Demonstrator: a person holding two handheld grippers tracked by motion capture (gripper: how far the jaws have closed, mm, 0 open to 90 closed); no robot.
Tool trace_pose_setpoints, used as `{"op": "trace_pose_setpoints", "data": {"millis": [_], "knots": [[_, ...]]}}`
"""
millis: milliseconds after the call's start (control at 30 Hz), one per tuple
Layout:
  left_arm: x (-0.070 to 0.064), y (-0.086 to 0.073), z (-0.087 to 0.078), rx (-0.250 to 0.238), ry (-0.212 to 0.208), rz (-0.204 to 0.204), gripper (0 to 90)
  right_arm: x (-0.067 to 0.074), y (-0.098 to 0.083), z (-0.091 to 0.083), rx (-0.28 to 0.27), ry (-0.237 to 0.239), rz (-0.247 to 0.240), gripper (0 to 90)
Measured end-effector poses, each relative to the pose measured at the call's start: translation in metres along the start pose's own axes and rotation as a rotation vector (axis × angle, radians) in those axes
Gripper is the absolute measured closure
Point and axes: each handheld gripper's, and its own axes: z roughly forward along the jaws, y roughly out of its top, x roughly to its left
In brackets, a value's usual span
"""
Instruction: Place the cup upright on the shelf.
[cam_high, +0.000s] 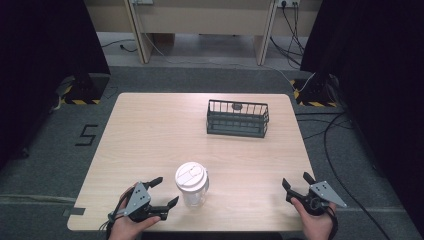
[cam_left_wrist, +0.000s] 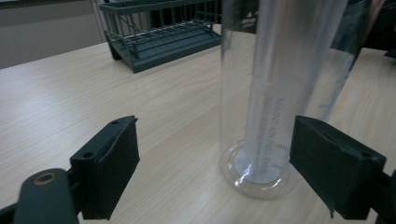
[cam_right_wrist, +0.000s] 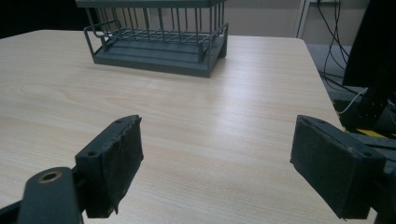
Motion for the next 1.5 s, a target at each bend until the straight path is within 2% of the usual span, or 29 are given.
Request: {"op": "trace_pose_setpoints", "data": {"millis": [133, 367, 833, 1100, 1500], "knots": [[-0.006, 0.003, 0.006, -0.010, -0.034, 0.000, 15.2, 0.000, 0.000, 0.000, 0.000, 0.002, -0.001, 17.4], [-0.014, 0.003, 0.012, -0.004, -0.064, 0.013, 15.1, 0.001, 0.000, 0.000, 0.002, 0.005, -0.002, 17.3], [-0.024, 0.004, 0.031, 0.012, -0.088, 0.022, 14.8, 0.001, 0.000, 0.001, 0.003, 0.005, -0.001, 17.0], [-0.025, 0.003, 0.041, 0.008, -0.103, 0.003, 14.0, 0.002, 0.000, 0.001, 0.005, 0.009, 0.003, 17.0], [-0.027, 0.004, 0.057, 0.012, -0.100, -0.005, 14.1, 0.002, 0.000, 0.001, 0.012, 0.012, 0.002, 17.5]]}}
